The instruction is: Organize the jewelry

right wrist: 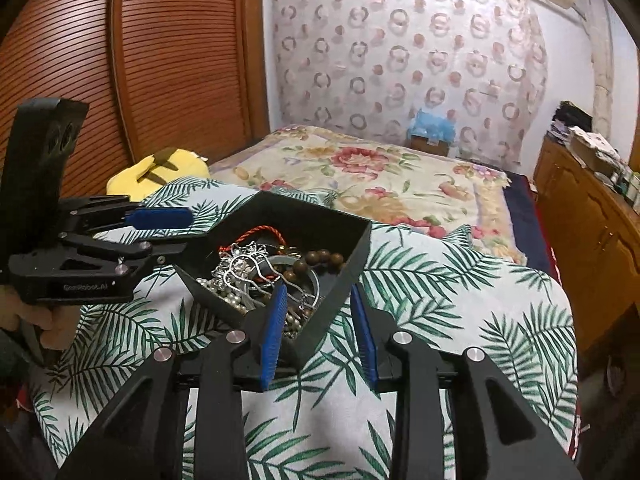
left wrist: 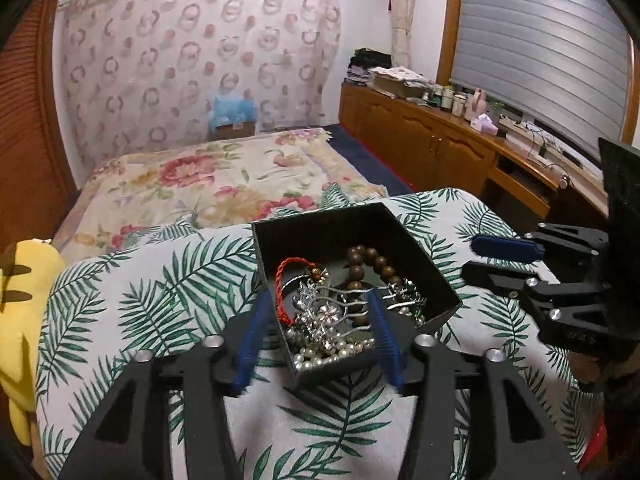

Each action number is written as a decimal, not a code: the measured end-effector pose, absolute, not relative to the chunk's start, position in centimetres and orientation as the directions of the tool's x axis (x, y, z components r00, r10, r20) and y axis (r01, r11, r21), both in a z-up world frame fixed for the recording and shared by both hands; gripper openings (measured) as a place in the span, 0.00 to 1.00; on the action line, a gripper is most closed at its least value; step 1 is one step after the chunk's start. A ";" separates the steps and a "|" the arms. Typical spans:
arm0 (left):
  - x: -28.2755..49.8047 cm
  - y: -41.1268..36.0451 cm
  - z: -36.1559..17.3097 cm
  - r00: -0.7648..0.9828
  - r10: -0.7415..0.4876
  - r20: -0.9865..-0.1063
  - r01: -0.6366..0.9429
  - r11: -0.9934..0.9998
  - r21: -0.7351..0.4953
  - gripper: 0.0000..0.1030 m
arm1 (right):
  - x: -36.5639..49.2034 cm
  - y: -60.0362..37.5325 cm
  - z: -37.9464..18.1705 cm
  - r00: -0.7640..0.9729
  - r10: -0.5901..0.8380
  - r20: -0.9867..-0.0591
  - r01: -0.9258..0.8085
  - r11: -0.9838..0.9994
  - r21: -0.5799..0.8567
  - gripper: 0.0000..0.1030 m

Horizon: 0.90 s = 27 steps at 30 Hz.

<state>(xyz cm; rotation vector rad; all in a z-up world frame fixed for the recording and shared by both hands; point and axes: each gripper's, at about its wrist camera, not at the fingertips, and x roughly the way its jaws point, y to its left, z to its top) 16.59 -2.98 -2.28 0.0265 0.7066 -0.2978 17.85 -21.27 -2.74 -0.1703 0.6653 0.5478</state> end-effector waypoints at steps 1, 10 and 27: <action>16.2 -2.9 -2.2 0.731 -0.238 -0.640 0.259 0.964 -0.062 0.69 | 17.6 -21.5 -2.7 0.657 0.425 -0.622 -0.525 0.851 0.027 0.35; 12.2 -1.9 -1.2 0.769 -0.172 -0.616 0.183 0.982 -0.046 0.92 | 14.8 -22.9 -1.1 0.718 0.395 -0.573 -0.457 0.888 0.040 0.65; 6.1 -1.3 1.3 0.833 -0.085 -0.547 0.086 0.996 -0.024 0.92 | 9.2 -24.3 1.4 0.836 0.303 -0.458 -0.319 0.947 0.046 0.98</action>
